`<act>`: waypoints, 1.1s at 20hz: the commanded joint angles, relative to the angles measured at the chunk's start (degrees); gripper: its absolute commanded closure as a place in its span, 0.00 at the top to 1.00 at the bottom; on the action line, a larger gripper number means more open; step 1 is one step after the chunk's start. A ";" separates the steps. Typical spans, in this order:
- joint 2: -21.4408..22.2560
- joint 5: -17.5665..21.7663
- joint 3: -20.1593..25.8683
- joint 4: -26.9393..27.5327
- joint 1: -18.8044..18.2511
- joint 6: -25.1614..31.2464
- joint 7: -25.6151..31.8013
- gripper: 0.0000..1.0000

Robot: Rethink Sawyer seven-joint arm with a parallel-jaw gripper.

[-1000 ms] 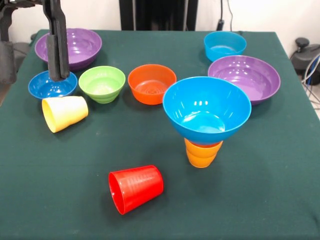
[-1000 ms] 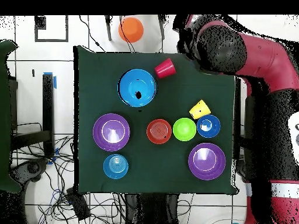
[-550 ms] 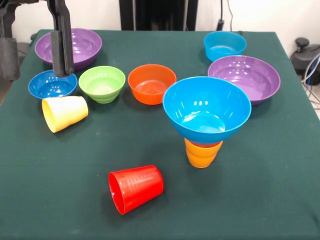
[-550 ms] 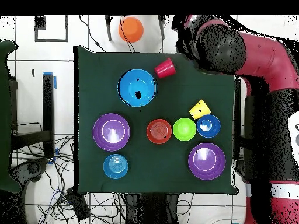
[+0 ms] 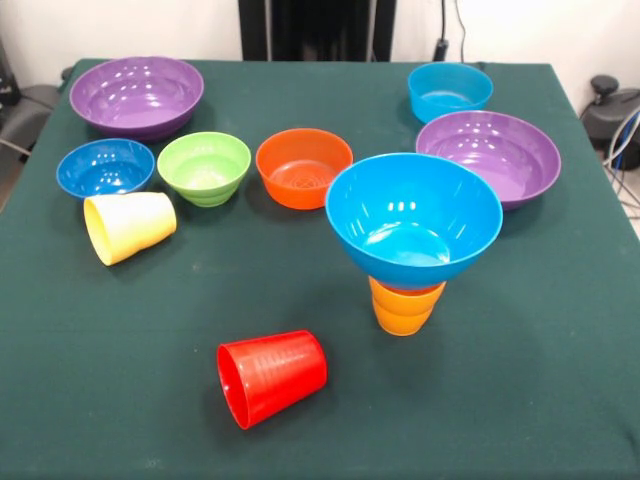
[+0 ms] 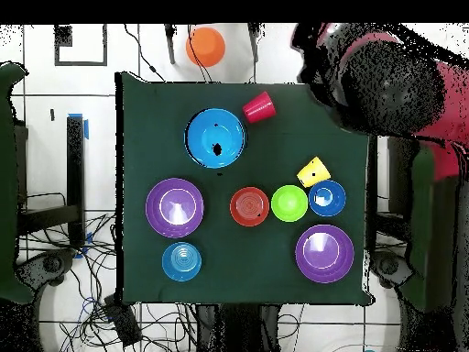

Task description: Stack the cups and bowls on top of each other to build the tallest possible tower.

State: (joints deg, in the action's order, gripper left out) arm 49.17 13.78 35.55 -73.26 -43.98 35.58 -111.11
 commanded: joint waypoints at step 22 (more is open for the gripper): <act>4.20 3.54 -3.70 -7.43 4.54 13.18 4.56 1.00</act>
State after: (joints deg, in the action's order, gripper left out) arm 55.94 12.20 34.89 -76.32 -43.34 39.06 -111.11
